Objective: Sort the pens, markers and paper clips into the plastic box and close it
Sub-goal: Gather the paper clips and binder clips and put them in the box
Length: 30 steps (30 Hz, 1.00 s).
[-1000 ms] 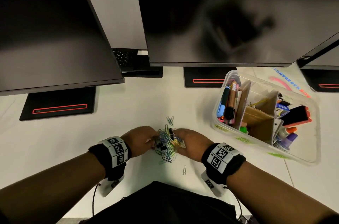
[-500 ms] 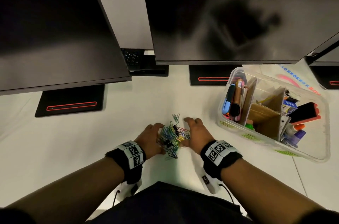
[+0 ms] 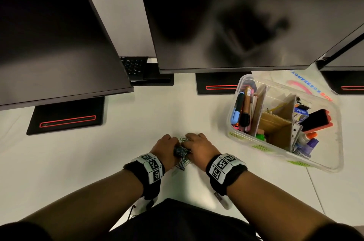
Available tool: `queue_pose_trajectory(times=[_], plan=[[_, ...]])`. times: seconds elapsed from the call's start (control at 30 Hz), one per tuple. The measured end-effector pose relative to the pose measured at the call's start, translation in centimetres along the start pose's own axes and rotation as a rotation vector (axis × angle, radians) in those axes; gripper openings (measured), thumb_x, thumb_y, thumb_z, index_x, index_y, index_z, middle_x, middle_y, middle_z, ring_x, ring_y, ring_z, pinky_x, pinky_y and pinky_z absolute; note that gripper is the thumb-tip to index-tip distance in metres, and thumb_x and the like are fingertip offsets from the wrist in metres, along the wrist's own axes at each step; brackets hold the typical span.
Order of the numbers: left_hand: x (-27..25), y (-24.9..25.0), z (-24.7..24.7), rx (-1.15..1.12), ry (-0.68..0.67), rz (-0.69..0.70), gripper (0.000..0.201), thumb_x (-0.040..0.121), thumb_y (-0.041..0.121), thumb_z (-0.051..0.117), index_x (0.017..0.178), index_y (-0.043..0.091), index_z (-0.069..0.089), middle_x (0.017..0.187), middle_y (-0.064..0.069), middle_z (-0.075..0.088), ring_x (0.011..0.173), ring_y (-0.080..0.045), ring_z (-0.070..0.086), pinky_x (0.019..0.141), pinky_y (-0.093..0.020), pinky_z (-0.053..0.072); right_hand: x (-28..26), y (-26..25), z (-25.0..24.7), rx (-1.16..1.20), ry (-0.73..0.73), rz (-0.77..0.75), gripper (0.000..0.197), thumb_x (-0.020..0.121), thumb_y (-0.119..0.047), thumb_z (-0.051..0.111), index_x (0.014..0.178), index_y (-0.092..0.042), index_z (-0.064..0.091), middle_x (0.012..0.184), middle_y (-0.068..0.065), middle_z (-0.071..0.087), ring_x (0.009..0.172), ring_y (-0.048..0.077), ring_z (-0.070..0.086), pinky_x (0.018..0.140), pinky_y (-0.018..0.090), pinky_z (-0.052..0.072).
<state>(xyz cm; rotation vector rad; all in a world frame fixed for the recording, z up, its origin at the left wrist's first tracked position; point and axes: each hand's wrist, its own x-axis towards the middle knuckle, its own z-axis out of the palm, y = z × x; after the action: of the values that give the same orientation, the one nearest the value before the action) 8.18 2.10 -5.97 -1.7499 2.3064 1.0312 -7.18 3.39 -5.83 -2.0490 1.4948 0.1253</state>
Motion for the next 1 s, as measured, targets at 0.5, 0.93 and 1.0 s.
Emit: queue_pose_trajectory(times=[0.5,0.93,1.0], plan=[[0.3,0.1,-0.6,-0.133,0.055,0.018,0.021,0.093,0.016,0.047,0.108,0.012,0.062,0.107,-0.009,0.061,0.104,-0.024,0.056,0.086,-0.023,0.039,-1.6,1.1,-1.8,0.336,0.252,0.177,0.026,0.087,-0.012,0.060,0.111,-0.012,0.069,0.111,0.011,0.063,0.102,0.024,0.060,0.080,0.014,0.035],[0.6,1.8,-0.5,0.115,-0.137,0.131,0.051,0.082,0.026,0.068,0.129,0.021,0.049,0.126,-0.007,0.044,0.117,-0.024,0.048,0.099,-0.029,0.039,-6.5,1.2,-14.3,0.624,0.587,0.314,0.022,0.082,-0.013,0.070,0.104,-0.013,0.072,0.087,0.001,0.068,0.075,0.013,0.063,0.073,0.012,0.052],[0.6,2.2,-0.2,0.135,-0.136,0.151,0.043,0.086,0.021,0.063,0.127,0.022,0.051,0.124,-0.006,0.044,0.117,-0.024,0.047,0.099,-0.030,0.040,-7.8,3.8,-16.5,0.636,0.698,0.412,0.014,0.082,-0.012,0.069,0.094,-0.015,0.075,0.081,-0.003,0.070,0.074,0.011,0.064,0.076,0.019,0.052]])
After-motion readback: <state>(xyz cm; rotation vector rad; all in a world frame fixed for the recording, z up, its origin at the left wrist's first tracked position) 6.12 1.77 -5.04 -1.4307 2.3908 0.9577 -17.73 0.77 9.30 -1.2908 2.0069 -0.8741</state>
